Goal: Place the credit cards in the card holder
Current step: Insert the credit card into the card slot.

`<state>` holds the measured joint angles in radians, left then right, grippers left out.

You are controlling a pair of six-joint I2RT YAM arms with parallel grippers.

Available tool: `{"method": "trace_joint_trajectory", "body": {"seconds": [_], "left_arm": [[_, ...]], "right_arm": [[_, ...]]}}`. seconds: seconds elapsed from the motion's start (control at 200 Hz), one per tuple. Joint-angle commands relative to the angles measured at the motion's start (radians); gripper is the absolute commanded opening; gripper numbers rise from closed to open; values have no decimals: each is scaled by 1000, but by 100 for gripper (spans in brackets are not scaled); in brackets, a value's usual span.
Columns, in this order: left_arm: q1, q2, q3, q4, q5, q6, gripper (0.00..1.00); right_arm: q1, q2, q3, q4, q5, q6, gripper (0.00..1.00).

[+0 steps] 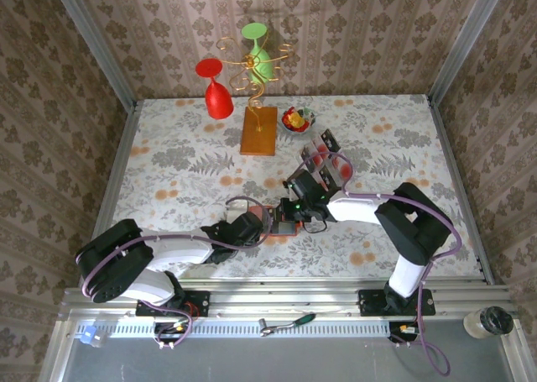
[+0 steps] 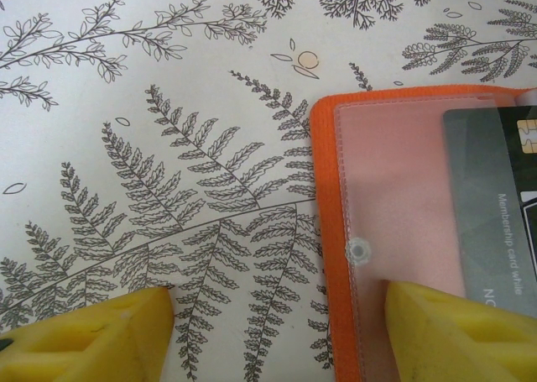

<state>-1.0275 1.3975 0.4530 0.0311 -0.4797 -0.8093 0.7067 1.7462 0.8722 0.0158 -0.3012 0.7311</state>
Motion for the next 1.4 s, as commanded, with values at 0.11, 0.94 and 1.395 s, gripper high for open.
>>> {"method": "trace_joint_trajectory", "body": {"seconds": [0.11,0.94,1.395], "left_arm": [[-6,-11,-18,-25,-2,-11,69],[99,-80,-85,-11,67,17,70],[99,-55,-87,12,76,17,70]], "right_arm": [[22,42,39,-28,-19,-4,6],[45,95,117,-92,-21,-15,6],[63,81,162,-141,-19,-35,5]]}}
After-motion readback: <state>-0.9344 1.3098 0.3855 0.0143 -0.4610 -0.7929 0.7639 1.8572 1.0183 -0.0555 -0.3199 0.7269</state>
